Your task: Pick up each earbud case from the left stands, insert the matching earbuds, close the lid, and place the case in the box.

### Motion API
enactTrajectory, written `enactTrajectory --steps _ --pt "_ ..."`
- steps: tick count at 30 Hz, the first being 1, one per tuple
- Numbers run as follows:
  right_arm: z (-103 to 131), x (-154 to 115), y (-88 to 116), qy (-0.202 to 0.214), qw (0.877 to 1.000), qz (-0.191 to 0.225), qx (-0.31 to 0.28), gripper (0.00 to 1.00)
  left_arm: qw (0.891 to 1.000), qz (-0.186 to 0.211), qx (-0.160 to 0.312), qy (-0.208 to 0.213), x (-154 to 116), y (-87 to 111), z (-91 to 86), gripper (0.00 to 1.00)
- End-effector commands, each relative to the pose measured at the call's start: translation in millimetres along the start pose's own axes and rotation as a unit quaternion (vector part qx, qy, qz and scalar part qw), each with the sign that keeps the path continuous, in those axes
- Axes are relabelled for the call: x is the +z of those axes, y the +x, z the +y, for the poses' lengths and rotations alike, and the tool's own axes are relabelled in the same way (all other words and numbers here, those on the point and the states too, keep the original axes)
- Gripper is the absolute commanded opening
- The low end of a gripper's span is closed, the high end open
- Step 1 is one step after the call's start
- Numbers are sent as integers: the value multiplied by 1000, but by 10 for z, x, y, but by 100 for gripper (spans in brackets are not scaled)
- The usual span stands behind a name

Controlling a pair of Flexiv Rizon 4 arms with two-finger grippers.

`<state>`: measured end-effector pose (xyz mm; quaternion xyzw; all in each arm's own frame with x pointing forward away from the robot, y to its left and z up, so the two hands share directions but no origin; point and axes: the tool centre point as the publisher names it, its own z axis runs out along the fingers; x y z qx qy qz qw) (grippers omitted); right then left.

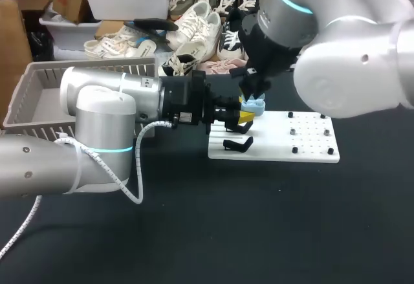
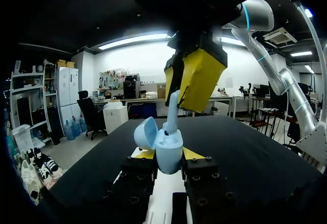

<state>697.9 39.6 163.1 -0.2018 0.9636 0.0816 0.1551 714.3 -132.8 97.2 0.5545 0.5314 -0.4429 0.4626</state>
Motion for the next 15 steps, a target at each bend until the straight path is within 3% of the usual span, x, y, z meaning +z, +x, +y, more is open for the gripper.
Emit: enactTrajectory --steps 1,15 --pt "10 24 -39 3 1000 4 0 0 1000 -1 1 -2 0 3 -12 0" --pt "-55 57 0 3 1000 11 14 0 1000 -1 1 -2 0 3 -12 0"
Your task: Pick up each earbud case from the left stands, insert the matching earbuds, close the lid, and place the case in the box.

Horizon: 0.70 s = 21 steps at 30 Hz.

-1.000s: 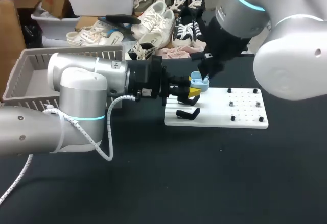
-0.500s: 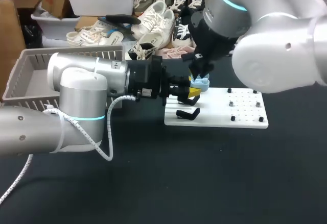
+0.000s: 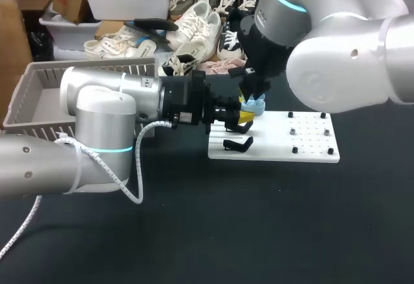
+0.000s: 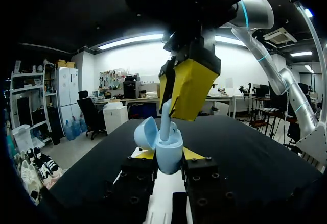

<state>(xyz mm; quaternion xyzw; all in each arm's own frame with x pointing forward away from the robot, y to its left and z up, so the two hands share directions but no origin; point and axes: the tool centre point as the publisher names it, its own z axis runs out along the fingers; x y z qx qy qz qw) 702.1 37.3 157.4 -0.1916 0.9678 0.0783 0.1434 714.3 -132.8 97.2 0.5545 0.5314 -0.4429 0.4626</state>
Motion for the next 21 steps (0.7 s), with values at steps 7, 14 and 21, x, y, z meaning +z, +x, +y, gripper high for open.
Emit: enactTrajectory --steps 7,14,21 --pt "-1 38 -7 -1 1000 1 7 0 1000 -1 1 -2 0 3 -12 0" --pt "-9 33 -1 -7 1000 -6 22 0 1000 -1 1 -2 0 3 -12 0" --pt "-6 -1 38 -4 999 -16 36 0 1000 -1 1 -2 0 3 -12 0"
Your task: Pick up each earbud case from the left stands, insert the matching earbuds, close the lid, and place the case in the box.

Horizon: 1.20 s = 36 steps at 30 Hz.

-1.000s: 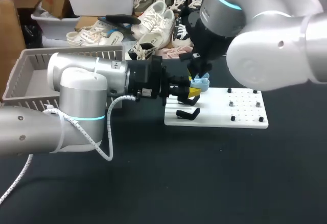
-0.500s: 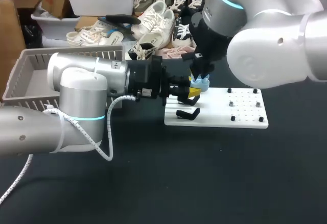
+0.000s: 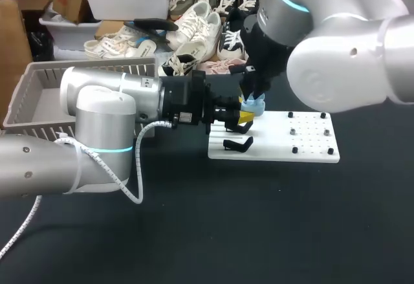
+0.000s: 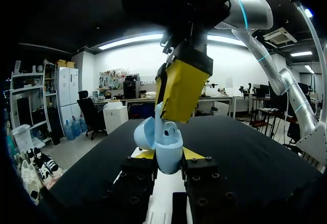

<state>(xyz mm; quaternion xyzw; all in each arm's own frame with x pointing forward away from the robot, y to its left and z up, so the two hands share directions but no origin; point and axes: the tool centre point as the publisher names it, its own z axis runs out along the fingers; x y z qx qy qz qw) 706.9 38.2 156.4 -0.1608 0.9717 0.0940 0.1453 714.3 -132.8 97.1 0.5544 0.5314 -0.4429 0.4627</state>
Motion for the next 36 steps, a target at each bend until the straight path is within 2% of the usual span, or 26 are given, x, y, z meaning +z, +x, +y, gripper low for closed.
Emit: enactTrajectory --steps 1,16,36 --pt "3 -31 89 7 1000 -10 4 0 1000 -1 1 -2 0 2 -12 0" --pt "12 -39 136 16 1000 -16 13 0 1000 -1 1 -2 0 2 -12 0" --pt "39 17 68 19 1000 -12 14 0 1000 -1 1 -2 0 2 -12 0"
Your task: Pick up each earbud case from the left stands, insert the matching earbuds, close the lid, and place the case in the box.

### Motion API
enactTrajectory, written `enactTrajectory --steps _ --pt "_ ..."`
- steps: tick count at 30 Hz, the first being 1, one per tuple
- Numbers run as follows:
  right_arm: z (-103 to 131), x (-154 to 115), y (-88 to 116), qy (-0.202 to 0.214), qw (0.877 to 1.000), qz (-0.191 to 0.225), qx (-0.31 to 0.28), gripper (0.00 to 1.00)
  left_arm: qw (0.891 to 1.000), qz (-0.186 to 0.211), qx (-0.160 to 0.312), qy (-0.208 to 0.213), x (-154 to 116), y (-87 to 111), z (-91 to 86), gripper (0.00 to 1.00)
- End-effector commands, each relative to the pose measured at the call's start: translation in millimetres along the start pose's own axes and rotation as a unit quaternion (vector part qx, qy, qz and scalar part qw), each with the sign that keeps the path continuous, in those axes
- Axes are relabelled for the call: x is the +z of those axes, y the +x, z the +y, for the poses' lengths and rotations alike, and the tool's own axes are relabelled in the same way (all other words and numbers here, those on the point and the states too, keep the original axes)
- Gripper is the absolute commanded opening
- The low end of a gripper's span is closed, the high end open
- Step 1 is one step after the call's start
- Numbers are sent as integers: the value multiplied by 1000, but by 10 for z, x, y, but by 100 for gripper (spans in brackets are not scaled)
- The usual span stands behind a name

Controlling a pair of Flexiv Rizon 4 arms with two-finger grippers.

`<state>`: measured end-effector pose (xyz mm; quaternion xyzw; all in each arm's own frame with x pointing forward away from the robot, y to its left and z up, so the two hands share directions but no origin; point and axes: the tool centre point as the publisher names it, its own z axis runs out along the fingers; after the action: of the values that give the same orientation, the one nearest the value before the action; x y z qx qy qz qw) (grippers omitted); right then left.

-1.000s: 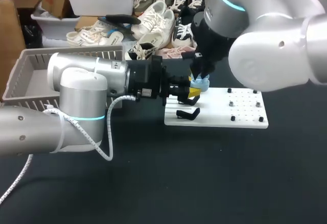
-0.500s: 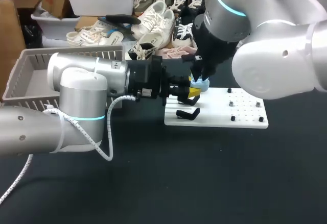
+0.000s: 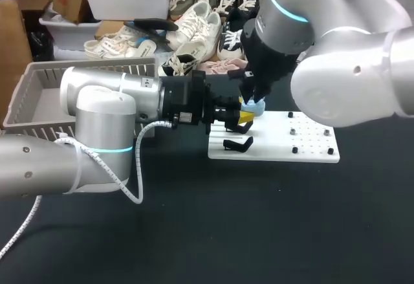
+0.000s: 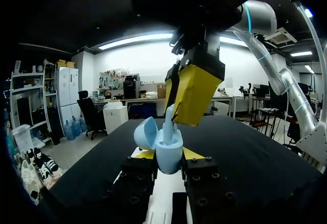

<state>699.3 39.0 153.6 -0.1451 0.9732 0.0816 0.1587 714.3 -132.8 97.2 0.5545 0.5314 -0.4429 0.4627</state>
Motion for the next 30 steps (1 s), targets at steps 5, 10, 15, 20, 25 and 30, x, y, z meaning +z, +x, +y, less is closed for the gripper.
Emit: enactTrajectory --steps 5,10,15,20,25,30 --pt "14 20 -11 1 1000 0 0 0 1000 -1 1 -2 0 3 -12 0" --pt "4 47 -3 0 1000 3 3 0 1000 -1 1 -2 0 3 -12 0" --pt "-4 74 10 -1 1000 6 4 0 1000 -1 1 -2 0 3 -12 0" --pt "-13 92 10 -2 1000 8 6 0 1000 -1 1 -2 0 3 -12 0" --pt "-13 109 7 -4 1000 10 7 4 1000 -1 1 -2 0 3 -12 0" --pt "-6 109 1 -4 1000 11 6 35 1000 -1 1 -2 0 3 -12 0"
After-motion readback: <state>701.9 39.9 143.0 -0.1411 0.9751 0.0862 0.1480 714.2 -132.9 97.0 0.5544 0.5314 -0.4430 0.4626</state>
